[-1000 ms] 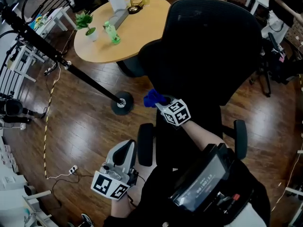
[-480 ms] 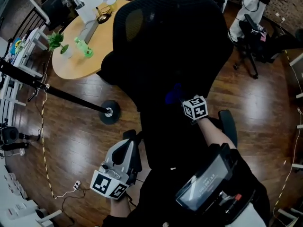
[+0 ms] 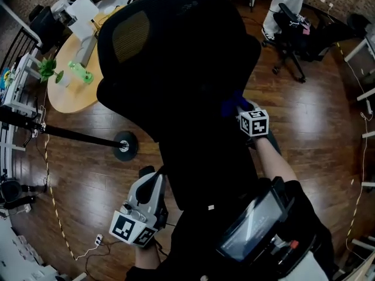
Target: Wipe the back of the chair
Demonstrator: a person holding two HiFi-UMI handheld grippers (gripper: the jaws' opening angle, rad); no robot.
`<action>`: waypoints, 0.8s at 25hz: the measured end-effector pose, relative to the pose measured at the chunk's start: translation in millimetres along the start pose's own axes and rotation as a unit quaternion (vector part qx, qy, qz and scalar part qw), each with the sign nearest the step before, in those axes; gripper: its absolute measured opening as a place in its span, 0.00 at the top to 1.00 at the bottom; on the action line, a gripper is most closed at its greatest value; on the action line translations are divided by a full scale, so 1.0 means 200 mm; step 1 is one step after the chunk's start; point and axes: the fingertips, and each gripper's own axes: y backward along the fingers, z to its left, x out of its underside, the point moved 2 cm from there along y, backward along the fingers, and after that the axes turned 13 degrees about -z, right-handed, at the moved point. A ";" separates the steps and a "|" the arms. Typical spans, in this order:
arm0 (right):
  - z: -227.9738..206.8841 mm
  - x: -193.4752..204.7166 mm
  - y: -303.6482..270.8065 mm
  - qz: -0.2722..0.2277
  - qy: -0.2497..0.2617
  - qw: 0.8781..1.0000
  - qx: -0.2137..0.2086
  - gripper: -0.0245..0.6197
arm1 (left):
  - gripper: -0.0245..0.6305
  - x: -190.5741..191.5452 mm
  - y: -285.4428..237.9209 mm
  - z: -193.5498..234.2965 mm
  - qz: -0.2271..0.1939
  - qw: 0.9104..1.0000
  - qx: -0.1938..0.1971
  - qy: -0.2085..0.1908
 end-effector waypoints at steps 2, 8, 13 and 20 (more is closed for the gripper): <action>-0.12 -0.01 0.05 -0.003 -0.009 0.999 0.040 0.88 | 0.96 0.01 -0.02 -0.01 0.001 1.000 0.005 0.003; -0.37 -0.06 0.25 -0.009 -0.010 0.992 0.124 0.88 | 0.96 0.03 -0.05 -0.03 -0.001 1.000 0.026 0.009; -0.30 -0.01 0.25 0.016 0.015 0.992 0.127 0.88 | 0.96 0.01 -0.02 -0.05 -0.003 1.000 0.026 0.009; 0.28 0.29 0.00 0.069 0.009 0.997 0.035 0.88 | 0.96 -0.03 0.25 0.05 -0.004 0.999 -0.036 -0.003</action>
